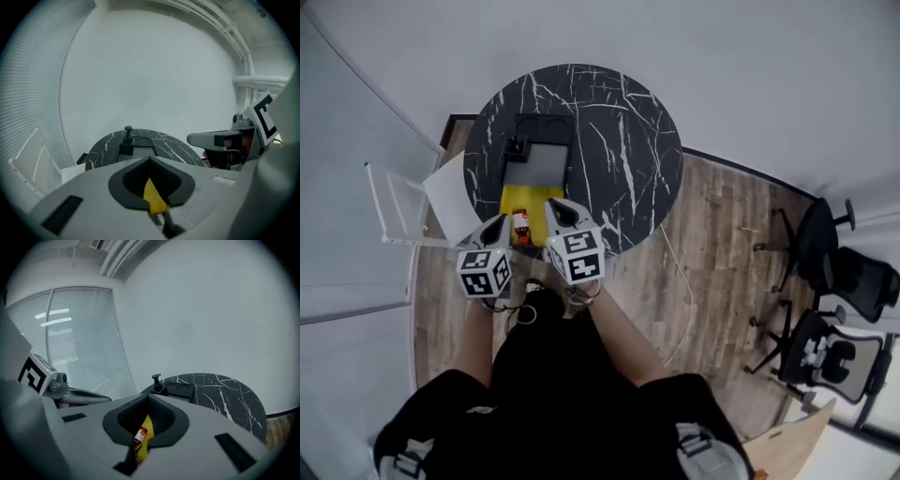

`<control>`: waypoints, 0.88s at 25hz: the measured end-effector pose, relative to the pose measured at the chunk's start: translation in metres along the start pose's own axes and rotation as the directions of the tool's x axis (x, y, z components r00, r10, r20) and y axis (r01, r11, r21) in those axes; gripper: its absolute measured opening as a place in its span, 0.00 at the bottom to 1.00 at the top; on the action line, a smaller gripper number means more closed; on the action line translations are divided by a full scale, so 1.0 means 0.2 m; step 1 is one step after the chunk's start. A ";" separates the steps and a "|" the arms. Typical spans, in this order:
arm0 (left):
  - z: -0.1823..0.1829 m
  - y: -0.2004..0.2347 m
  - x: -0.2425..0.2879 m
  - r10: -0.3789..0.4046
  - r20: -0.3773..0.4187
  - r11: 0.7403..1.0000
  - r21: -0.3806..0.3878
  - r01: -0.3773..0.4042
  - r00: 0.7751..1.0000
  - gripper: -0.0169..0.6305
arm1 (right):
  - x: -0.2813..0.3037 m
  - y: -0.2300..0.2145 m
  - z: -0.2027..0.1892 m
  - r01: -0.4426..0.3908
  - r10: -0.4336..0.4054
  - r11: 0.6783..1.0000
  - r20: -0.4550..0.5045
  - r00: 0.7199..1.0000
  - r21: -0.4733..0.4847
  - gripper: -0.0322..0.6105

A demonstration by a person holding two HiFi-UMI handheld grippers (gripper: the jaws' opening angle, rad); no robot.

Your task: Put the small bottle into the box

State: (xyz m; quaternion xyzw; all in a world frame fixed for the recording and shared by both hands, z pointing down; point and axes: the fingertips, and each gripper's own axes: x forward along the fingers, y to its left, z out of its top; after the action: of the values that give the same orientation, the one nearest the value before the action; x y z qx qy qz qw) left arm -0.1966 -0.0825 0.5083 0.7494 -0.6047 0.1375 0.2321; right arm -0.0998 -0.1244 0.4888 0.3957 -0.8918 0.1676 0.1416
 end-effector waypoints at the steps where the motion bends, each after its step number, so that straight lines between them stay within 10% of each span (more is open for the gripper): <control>1: 0.02 -0.02 -0.04 0.010 0.012 1.000 0.003 -0.011 1.000 0.03 | -0.05 0.02 0.04 -0.010 0.010 1.000 0.022 1.000 0.000 0.04; 9: 0.24 -0.18 -0.32 0.087 0.222 0.995 0.022 -0.094 0.971 0.03 | -0.43 0.12 0.41 -0.057 0.086 0.994 0.335 0.938 -0.096 0.05; 22: 0.53 -0.41 -0.53 0.076 0.399 0.992 0.059 -0.109 0.914 0.03 | -0.74 0.18 0.71 -0.021 0.126 0.973 0.457 0.881 -0.228 0.04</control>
State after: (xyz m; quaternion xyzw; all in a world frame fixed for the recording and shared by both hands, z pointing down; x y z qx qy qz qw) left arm -0.1490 -0.0346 0.3517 0.7409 -0.6679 0.0180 0.0683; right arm -0.0478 -0.0626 0.2961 0.3723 -0.9268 -0.0256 -0.0419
